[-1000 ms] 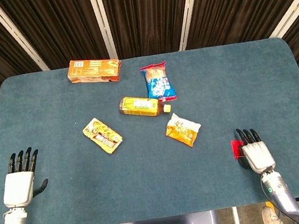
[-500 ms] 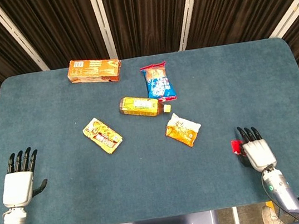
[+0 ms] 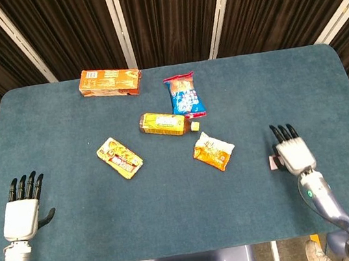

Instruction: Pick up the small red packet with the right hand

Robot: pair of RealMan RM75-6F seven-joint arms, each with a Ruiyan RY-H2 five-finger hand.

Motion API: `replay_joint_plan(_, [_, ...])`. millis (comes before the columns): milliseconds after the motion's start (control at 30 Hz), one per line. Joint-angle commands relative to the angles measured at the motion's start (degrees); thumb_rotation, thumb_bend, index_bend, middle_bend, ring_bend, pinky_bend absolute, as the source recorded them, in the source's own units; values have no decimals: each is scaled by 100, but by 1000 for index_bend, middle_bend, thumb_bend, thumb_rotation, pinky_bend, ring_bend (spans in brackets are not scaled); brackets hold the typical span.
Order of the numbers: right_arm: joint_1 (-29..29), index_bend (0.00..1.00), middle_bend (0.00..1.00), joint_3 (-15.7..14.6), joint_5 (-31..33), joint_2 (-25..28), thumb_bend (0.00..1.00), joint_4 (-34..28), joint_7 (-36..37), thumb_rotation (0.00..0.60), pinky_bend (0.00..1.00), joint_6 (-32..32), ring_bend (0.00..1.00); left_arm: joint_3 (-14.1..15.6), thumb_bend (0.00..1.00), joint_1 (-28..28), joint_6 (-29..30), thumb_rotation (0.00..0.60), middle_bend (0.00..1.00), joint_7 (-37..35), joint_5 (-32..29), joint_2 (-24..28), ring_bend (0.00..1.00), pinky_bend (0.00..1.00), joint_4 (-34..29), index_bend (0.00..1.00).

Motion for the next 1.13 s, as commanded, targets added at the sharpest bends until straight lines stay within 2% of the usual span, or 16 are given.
replay_joint_plan(33, [373, 611, 6, 249, 157, -86, 504, 299, -80, 600, 0, -293, 0, -12, 225, -11, -23, 494, 0, 31, -28, -8, 0, 0, -9, 0])
replay_joint_plan(133, [616, 614, 9, 385, 195, -136, 504, 474, -127, 600, 0, -372, 0, -33, 226, -15, -26, 491, 0, 50, -60, -9, 0, 0, -20, 0])
replay_joint_plan(233, [735, 614, 10, 462, 134, -126, 505, 467, -204, 600, 0, -196, 0, -46, 226, -9, -11, 492, 0, 44, -82, -1, 0, 0, -27, 0])
replay_joint_plan(400, [532, 604, 8, 495, -58, 186, 510, -191, -239, 600, 0, 559, 0, -38, 226, 17, 26, 496, 0, -28, -79, 52, 0, 0, -60, 0])
replay_joint_plan(500, [-66, 593, 3, 290, -317, 596, 510, -1141, -193, 600, 0, 1527, 0, -29, 226, 56, 134, 493, 0, -104, -29, 120, 0, 0, -137, 0])
replay_joint_plan(667, [-955, 579, 0, -139, -477, 1042, 510, -2111, -115, 600, 0, 2549, 0, 4, 226, 84, 255, 495, 0, -209, 87, 234, 0, 0, -306, 0])
replay_joint_plan(767, [-1633, 575, 0, -439, -380, 1212, 510, -2516, 252, 600, 0, 3145, 0, 91, 226, 110, 285, 494, 0, -240, 189, 323, 0, 0, -468, 0])
replay_joint_plan(900, [-2094, 565, 0, -687, -569, 1237, 510, -2430, 435, 600, 0, 3665, 0, 179, 226, 160, 435, 492, 0, -255, 366, 409, 0, 0, -592, 0])
replay_joint_plan(967, [-2190, 560, 0, -715, -656, 1234, 510, -2428, 533, 600, 0, 3795, 0, 197, 226, 195, 474, 492, 0, -247, 374, 423, 0, 0, -623, 0])
replay_joint_plan(1133, [-2224, 547, 0, -754, -675, 1323, 508, -2498, 674, 600, 0, 3628, 0, 239, 226, 256, 470, 494, 0, -142, 348, 480, 0, 0, -696, 0])
